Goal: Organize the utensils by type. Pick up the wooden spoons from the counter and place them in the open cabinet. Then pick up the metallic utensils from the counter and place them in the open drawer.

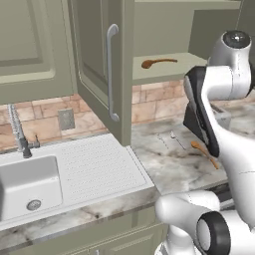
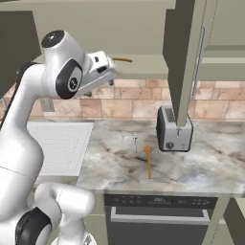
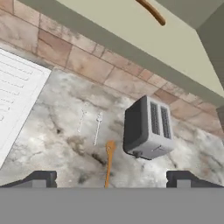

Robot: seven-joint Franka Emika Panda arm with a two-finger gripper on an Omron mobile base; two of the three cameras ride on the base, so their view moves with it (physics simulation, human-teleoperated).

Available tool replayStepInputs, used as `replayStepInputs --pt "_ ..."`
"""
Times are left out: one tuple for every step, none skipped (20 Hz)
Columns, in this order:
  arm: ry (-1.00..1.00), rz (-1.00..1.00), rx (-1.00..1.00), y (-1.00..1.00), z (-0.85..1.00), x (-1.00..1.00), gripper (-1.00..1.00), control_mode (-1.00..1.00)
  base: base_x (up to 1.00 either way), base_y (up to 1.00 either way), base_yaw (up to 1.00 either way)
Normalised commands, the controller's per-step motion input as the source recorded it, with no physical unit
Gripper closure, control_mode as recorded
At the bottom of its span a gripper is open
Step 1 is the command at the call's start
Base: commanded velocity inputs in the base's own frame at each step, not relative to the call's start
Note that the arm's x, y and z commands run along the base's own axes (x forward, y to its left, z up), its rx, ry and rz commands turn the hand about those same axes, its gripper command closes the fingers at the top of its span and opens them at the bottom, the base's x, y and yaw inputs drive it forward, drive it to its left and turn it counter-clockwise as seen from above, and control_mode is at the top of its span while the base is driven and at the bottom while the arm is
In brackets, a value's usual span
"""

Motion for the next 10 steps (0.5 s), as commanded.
replayStepInputs --pt "0.14 -0.5 0.11 -0.36 -0.54 -0.57 -1.0 -1.0 0.0 0.0 0.0" --pt "0.16 -0.46 0.1 -0.41 -0.64 -0.49 -1.0 -1.0 0.0 0.0 0.0" --pt "0.2 -0.42 0.09 -0.45 -0.74 -0.44 -1.0 -1.0 0.0 0.0 0.0" --pt "0.17 -0.36 0.09 -0.54 -0.75 -0.39 -1.0 -1.0 0.0 0.0 0.0" --pt "0.16 -0.36 0.09 -0.54 -0.86 -0.33 -1.0 -1.0 0.0 0.0 0.0" --pt "0.13 -0.36 0.08 -0.52 -0.92 -0.28 -1.0 -1.0 0.0 0.0 0.0" --pt "0.08 -0.35 0.08 -0.54 -0.92 -0.21 -1.0 -1.0 0.0 0.0 0.0" --pt "0.04 -0.34 0.06 -0.56 -0.94 -0.1 -1.0 -1.0 0.0 0.0 0.0" --pt "0.03 -0.33 0.08 -0.56 -0.94 -0.05 -1.0 -1.0 0.0 0.0 0.0" --pt "0.03 -0.29 0.1 -0.61 -0.93 -0.04 -1.0 -1.0 0.0 0.0 0.0"
